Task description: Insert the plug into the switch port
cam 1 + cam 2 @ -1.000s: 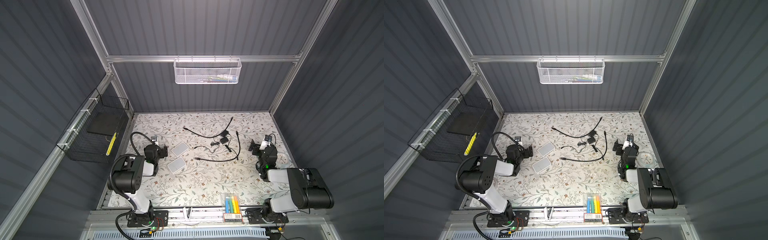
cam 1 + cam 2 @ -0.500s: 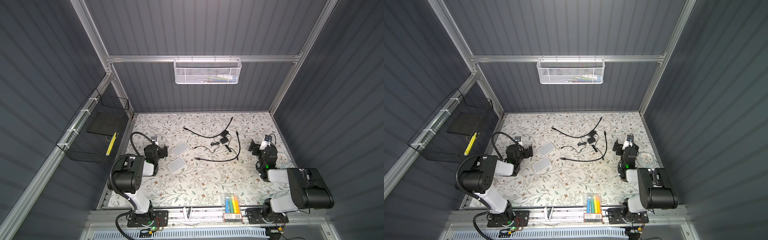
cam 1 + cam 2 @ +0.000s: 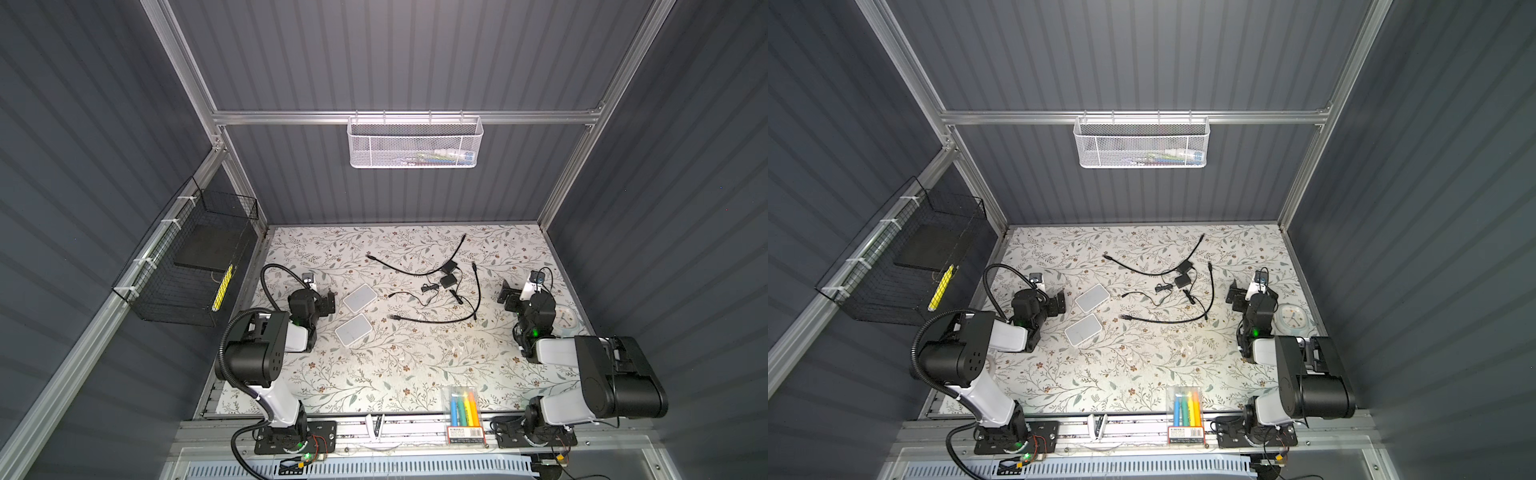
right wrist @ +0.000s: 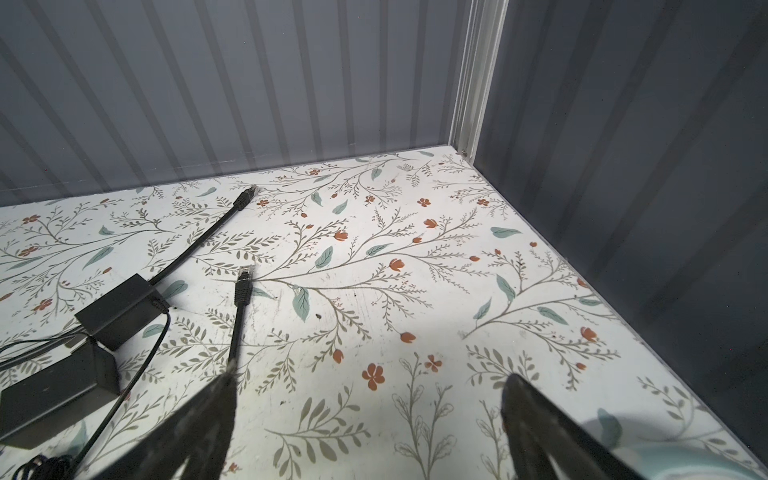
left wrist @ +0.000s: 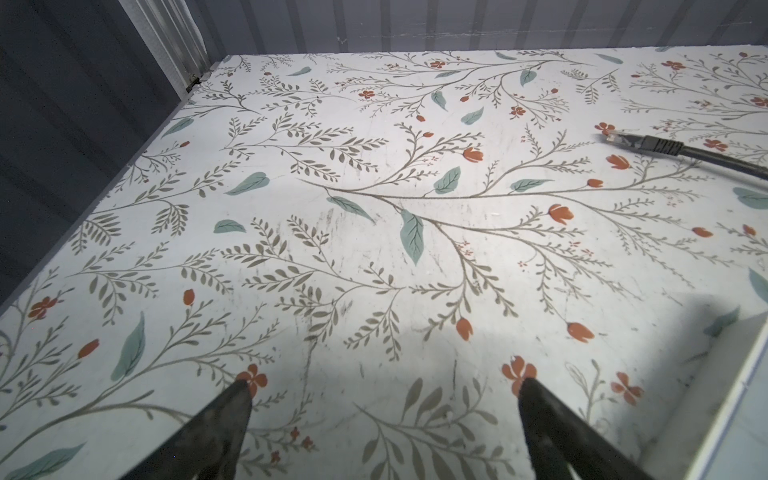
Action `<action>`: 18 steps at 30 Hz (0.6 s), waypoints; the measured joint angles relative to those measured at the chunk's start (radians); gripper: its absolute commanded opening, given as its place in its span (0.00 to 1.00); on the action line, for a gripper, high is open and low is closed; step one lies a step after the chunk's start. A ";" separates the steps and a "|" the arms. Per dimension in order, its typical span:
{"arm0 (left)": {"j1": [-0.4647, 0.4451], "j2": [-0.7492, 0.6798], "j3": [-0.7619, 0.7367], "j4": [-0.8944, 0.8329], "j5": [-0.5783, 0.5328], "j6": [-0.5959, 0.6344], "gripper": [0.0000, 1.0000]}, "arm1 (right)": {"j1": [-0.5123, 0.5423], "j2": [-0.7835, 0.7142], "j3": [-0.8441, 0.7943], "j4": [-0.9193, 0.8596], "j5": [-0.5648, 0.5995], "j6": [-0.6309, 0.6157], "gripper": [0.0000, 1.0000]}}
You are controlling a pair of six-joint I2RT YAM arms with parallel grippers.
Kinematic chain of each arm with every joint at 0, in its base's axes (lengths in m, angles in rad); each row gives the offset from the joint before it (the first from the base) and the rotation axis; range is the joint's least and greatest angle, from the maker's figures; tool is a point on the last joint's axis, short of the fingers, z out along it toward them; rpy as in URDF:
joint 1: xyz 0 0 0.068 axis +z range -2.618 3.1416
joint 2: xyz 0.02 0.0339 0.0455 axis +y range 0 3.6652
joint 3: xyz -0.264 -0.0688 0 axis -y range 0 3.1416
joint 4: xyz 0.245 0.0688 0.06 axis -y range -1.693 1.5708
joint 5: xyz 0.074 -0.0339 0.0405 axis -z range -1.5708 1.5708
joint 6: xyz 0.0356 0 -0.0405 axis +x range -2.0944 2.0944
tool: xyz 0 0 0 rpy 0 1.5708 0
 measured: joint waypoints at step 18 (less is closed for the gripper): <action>-0.029 -0.233 0.325 -0.507 -0.074 -0.114 0.81 | 0.232 -0.116 0.475 -0.660 -0.125 -0.140 0.70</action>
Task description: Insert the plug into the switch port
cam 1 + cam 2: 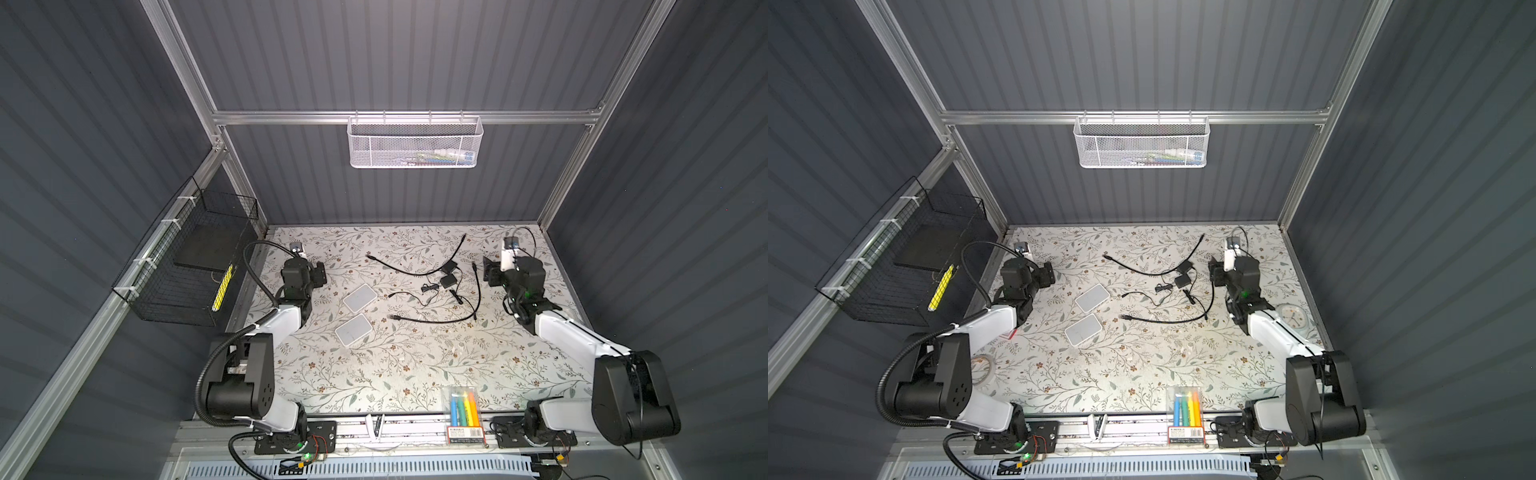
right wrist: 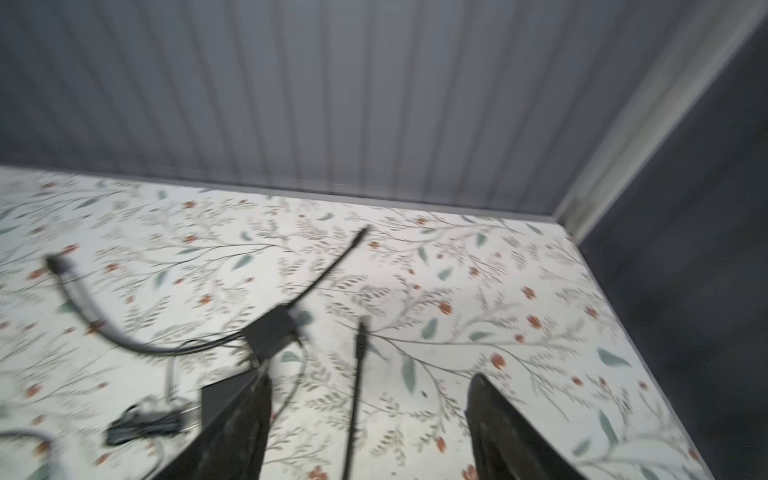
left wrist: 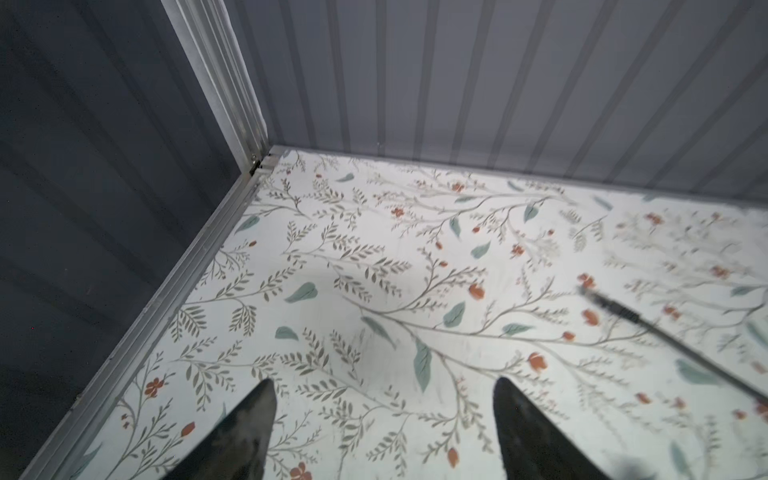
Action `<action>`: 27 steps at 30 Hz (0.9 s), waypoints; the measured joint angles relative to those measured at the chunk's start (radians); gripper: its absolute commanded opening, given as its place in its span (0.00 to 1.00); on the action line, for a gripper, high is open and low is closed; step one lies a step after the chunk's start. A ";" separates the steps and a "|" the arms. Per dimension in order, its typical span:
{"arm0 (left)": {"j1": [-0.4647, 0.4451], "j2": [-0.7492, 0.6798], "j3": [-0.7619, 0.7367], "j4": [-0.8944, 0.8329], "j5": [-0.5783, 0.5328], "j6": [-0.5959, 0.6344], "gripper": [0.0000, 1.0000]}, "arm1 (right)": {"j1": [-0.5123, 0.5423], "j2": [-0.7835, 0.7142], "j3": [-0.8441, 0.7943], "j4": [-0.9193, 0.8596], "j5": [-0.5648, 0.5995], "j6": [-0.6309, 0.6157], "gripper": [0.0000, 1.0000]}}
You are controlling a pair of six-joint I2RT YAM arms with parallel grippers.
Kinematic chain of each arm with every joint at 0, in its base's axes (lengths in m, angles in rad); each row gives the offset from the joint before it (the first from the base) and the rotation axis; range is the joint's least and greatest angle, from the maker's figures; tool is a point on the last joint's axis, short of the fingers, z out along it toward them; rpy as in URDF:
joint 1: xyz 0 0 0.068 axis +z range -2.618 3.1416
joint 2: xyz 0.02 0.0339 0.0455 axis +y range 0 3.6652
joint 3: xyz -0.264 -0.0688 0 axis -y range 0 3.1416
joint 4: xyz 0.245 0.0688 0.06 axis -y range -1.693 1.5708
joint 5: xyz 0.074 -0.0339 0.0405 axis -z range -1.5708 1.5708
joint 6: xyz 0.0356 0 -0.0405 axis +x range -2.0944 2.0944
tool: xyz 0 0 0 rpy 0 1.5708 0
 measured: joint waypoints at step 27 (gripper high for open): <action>-0.090 -0.184 0.039 -0.622 0.299 -0.122 0.81 | 0.397 0.869 0.893 -0.768 -0.304 -0.500 0.40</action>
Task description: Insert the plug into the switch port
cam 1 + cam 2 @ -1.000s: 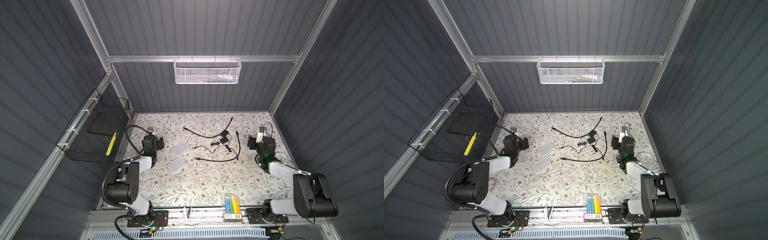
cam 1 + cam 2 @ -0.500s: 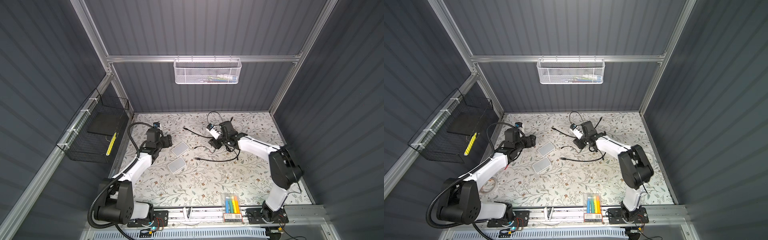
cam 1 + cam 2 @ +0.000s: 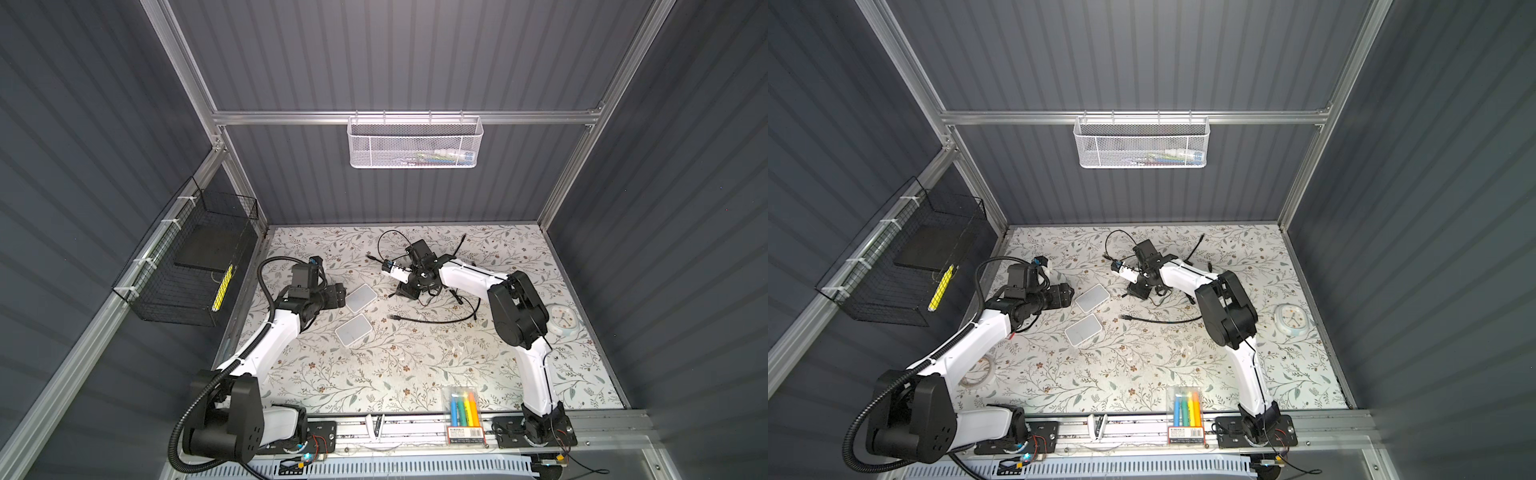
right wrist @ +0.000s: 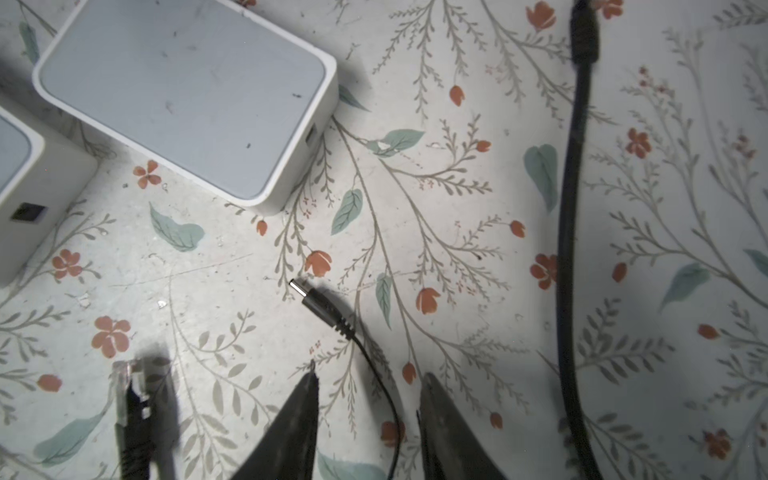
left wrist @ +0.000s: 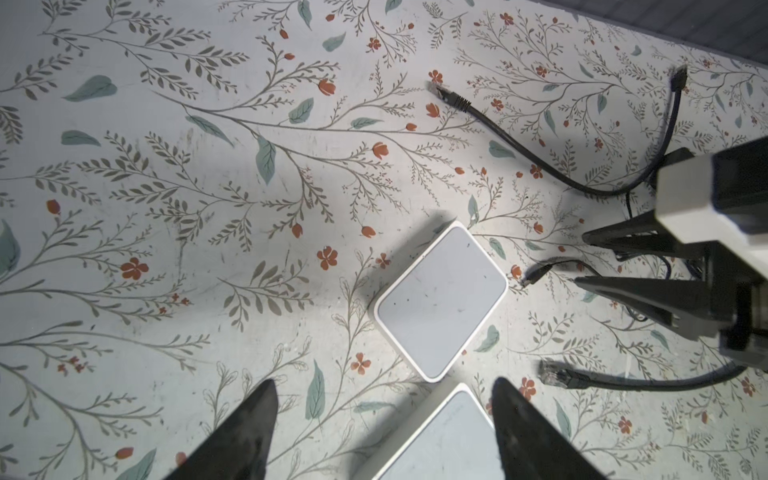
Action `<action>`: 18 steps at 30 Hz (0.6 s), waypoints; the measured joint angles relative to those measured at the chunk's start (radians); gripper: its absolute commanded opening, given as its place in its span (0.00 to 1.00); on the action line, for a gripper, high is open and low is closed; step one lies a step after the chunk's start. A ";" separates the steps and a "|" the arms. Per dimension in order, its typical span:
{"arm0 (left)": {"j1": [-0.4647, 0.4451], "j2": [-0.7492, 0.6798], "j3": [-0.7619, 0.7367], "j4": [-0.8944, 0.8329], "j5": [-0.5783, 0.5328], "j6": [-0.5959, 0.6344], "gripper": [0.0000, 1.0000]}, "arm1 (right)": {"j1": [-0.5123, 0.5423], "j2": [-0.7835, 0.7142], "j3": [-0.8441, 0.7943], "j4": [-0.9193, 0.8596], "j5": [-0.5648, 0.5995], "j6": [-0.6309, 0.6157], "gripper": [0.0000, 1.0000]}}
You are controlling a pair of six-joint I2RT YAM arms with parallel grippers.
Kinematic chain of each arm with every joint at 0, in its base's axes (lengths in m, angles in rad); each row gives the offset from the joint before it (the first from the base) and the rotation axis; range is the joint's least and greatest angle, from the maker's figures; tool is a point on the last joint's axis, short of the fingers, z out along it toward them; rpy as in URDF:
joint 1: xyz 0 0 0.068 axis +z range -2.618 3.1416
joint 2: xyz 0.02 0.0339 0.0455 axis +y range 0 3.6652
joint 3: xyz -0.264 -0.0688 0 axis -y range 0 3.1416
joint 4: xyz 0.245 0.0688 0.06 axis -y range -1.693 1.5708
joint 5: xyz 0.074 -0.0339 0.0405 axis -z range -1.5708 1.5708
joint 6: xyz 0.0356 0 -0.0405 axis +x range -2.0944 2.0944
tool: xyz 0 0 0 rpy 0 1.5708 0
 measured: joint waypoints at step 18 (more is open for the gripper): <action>0.000 -0.002 0.000 -0.017 0.030 -0.005 0.81 | 0.030 0.119 0.164 -0.149 0.015 -0.095 0.10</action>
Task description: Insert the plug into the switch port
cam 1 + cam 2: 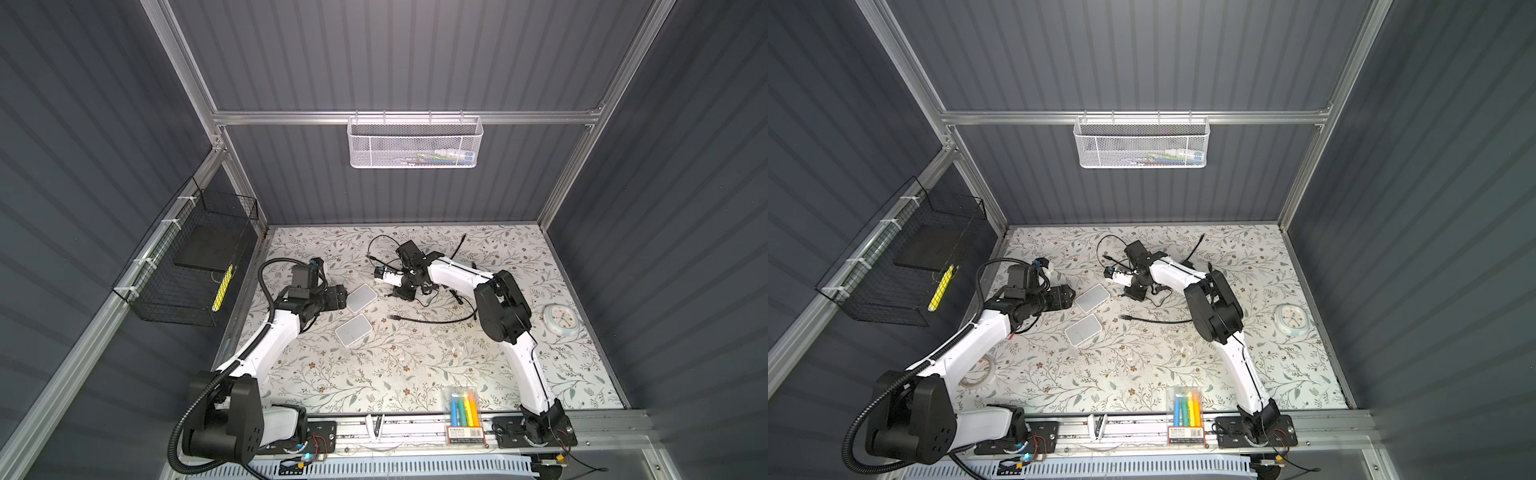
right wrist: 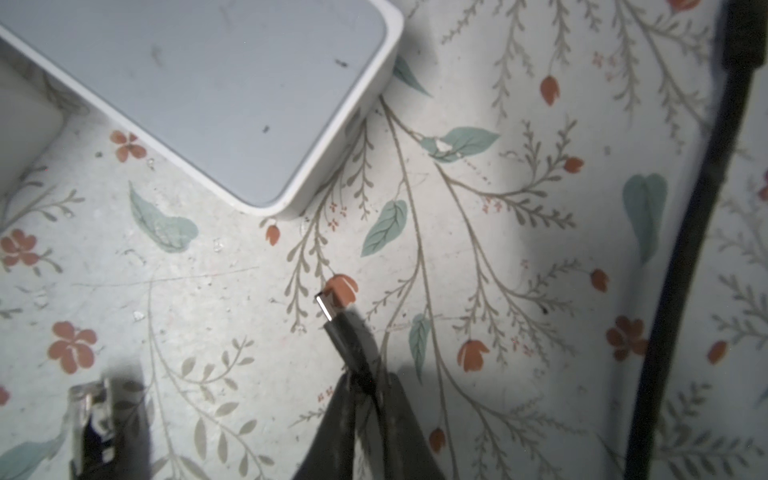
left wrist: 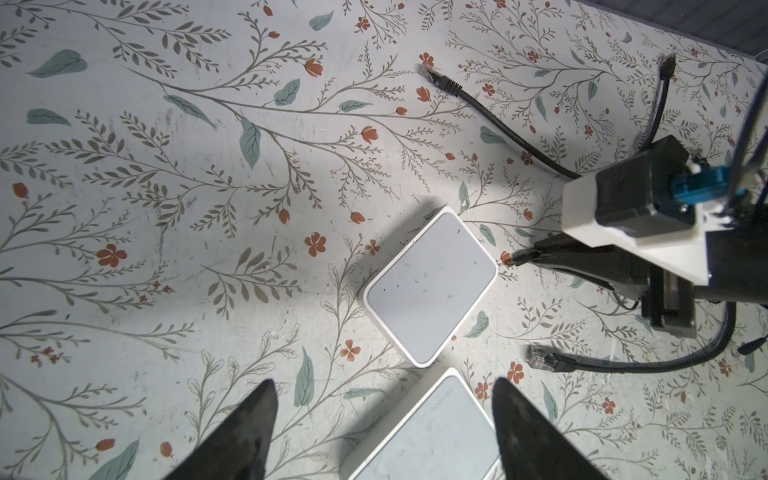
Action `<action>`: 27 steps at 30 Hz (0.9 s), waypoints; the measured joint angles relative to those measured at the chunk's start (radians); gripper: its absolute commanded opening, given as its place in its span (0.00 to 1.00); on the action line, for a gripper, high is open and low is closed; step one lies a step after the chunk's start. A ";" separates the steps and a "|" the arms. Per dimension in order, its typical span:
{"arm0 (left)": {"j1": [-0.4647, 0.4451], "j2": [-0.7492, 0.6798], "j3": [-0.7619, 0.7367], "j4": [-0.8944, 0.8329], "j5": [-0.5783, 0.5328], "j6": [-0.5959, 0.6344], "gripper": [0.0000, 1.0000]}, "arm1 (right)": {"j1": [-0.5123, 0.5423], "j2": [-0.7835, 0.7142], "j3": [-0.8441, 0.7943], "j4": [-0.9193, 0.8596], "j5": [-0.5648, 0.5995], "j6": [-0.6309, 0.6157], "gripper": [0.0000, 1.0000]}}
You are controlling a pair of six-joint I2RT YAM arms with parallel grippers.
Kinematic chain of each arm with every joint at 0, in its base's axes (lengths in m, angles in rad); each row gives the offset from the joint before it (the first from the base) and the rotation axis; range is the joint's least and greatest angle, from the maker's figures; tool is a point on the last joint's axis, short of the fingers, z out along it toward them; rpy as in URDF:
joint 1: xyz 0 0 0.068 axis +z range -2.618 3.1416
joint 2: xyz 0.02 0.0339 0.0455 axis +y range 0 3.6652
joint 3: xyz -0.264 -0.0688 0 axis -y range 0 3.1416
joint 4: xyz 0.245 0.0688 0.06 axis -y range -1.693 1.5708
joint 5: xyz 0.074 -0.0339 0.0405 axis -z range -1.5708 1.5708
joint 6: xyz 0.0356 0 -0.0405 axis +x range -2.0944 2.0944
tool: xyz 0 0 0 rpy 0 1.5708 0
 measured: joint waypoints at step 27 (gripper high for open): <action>0.000 -0.044 -0.029 0.054 0.153 -0.042 0.81 | -0.082 -0.290 -0.336 0.084 0.064 0.239 0.37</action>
